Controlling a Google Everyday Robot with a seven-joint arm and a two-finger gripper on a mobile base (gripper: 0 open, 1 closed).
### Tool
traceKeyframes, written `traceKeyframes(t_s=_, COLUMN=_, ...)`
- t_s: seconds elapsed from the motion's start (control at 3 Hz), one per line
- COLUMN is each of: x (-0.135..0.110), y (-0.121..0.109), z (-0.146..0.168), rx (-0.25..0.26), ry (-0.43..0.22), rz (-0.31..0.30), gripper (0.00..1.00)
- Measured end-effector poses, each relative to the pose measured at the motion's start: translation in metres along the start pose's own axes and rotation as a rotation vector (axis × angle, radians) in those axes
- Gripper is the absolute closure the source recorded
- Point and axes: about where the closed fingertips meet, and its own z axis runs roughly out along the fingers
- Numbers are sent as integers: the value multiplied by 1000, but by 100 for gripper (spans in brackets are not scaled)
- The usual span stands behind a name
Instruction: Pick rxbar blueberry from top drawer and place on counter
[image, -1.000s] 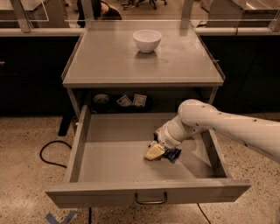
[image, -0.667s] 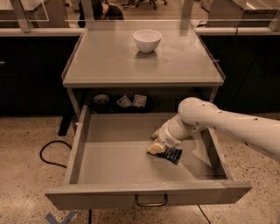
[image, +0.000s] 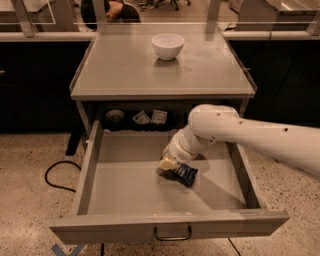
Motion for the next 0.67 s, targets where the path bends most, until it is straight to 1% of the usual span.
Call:
traceKeyframes(t_s=0.33, x=-71, y=-13, z=-81, rx=169, ry=9, rz=-120, gripper=100)
traceKeyframes(t_s=0.67, x=-146, y=-29, z=-195, rx=360, ry=0, rz=-205, gripper=100)
